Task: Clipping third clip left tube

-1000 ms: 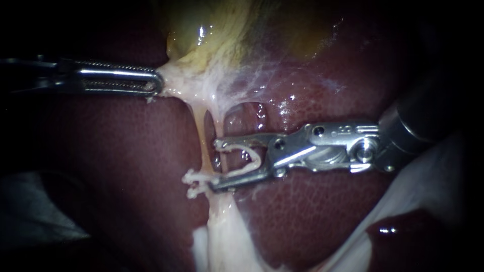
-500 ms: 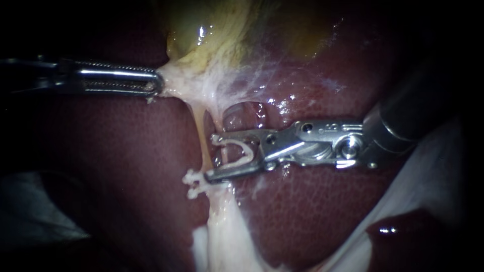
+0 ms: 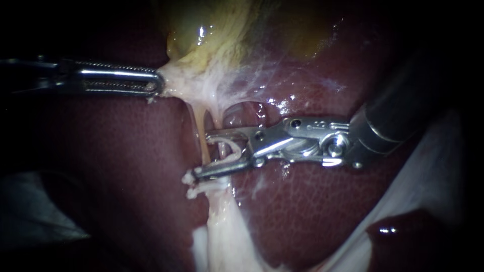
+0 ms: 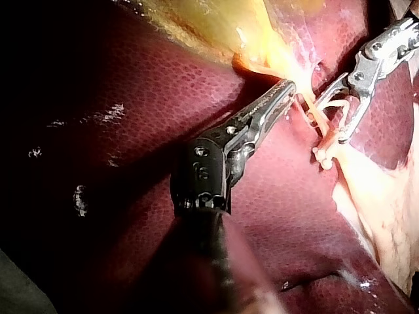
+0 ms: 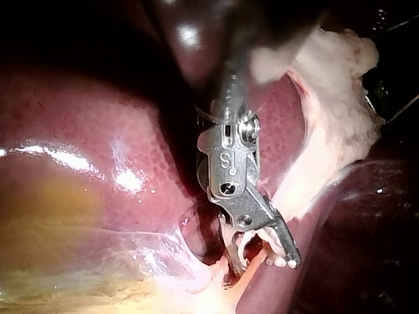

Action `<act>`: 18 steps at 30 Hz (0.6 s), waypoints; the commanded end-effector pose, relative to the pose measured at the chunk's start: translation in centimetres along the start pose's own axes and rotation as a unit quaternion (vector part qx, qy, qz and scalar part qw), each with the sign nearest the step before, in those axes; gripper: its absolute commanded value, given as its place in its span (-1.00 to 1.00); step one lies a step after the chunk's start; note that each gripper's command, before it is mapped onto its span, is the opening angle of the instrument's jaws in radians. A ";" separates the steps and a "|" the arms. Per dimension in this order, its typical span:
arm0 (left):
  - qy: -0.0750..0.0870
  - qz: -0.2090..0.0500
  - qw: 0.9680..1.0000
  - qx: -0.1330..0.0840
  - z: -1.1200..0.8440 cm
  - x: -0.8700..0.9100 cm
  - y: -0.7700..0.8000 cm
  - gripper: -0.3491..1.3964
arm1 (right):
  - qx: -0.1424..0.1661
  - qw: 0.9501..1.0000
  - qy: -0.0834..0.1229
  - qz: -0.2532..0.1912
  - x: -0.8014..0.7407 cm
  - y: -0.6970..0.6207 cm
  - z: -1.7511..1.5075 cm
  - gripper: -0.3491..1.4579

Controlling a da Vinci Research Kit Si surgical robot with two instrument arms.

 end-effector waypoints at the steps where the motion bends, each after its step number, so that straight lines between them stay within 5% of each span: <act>1: 0.000 0.000 1.000 0.000 0.00 0.00 0.00 -1.00 | 0.002 1.000 0.003 0.002 0.01 0.01 0.03 -0.07; 12: 0.000 0.000 1.000 0.000 0.00 0.00 0.00 -1.00 | 0.012 0.999 0.030 0.016 0.10 0.06 0.15 -0.07; 18: 0.000 0.000 1.000 0.000 0.01 0.00 0.00 -1.00 | 0.028 0.998 0.046 0.024 0.24 -0.05 0.14 -0.07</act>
